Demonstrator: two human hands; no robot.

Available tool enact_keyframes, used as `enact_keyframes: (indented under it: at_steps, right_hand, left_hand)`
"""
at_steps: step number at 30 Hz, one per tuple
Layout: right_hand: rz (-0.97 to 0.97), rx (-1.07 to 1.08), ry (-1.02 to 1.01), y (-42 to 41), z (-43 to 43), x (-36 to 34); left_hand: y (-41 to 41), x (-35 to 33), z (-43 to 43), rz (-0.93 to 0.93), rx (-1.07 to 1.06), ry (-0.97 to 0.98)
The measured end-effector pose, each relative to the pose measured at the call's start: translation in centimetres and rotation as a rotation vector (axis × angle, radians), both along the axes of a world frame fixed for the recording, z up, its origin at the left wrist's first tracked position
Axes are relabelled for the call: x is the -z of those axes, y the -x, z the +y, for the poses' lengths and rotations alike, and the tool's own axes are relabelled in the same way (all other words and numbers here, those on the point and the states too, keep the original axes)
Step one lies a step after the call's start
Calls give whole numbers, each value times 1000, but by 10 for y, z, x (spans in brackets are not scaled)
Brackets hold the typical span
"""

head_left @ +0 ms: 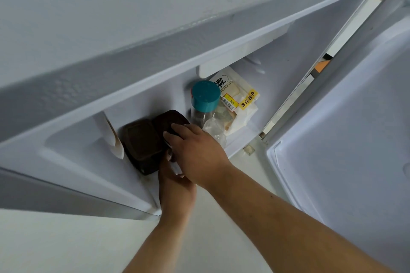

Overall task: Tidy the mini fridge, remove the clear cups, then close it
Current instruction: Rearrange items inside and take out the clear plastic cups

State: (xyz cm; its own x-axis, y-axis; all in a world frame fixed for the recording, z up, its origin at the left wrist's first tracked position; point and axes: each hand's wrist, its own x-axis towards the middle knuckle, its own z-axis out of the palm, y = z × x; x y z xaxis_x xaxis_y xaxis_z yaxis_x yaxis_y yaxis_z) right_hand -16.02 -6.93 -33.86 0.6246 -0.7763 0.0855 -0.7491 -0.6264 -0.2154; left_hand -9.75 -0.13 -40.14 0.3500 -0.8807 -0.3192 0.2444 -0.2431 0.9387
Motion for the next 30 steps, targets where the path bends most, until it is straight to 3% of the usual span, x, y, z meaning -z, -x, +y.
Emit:
enact_keyframes:
  at_steps: [1, 2, 3, 4, 8, 11, 12, 14, 16, 17, 18, 19, 20, 21, 25, 27, 28, 29, 30]
  right_hand:
    - [11, 1, -3, 0, 0, -1]
    - [24, -2, -6, 0, 0, -2]
    - [35, -5, -5, -1, -1, -2]
    - [42, -5, 0, 0, -1, -3]
    - [26, -2, 14, 2, 0, -3]
    - [33, 10, 28, 2, 1, 1]
    - [39, 14, 26, 1, 0, 2]
    - [49, 1, 4, -1, -2, 4]
    - [10, 0, -23, -4, -4, 4]
    - [-8, 5, -24, -5, -4, 3]
    - [-18, 12, -17, -7, -4, 2]
    - [-19, 17, -7, -7, -3, 2]
    - [-15, 18, 0, -8, -2, 2]
    - [-11, 15, 5, -8, -1, 2]
    - [24, -9, 27, -4, -1, 1]
    - [20, -3, 43, -1, 0, 2]
    - [13, 6, 50, -1, 1, 1]
    - [4, 19, 55, -1, 1, 1]
    - [-3, 37, 56, -2, 2, 0]
  left_hand:
    - [0, -5, 0, -167, -18, -88]
    - [0, -3, 2, -511, -41, -115]
    - [0, 1, -7, -872, 92, -93]
    - [0, 5, -12, -1037, 95, -60]
    - [-5, 18, -20, -1184, 92, -136]
    - [-12, 31, 2, -1344, 282, 31]
    - [-9, 30, 7, -1178, 176, 111]
    - [-4, 13, 5, -647, -25, 44]
    - [-8, 14, 7, -900, 51, 53]
    - [-19, 22, 5, -1172, 159, 122]
    - [-21, 19, -2, -1171, 309, -10]
    - [-23, 22, -12, -1247, 249, -34]
    - [-15, 15, -10, -1172, 170, -159]
    - [-18, 17, -10, -1151, 127, -116]
    - [-8, 7, -2, -664, 140, -147]
    - [-7, 8, -5, -840, 98, -77]
    - [-7, 6, -5, -966, 223, -211]
    - [-10, 13, -12, -935, 260, -136]
    - [-6, 14, -13, -644, 192, -119]
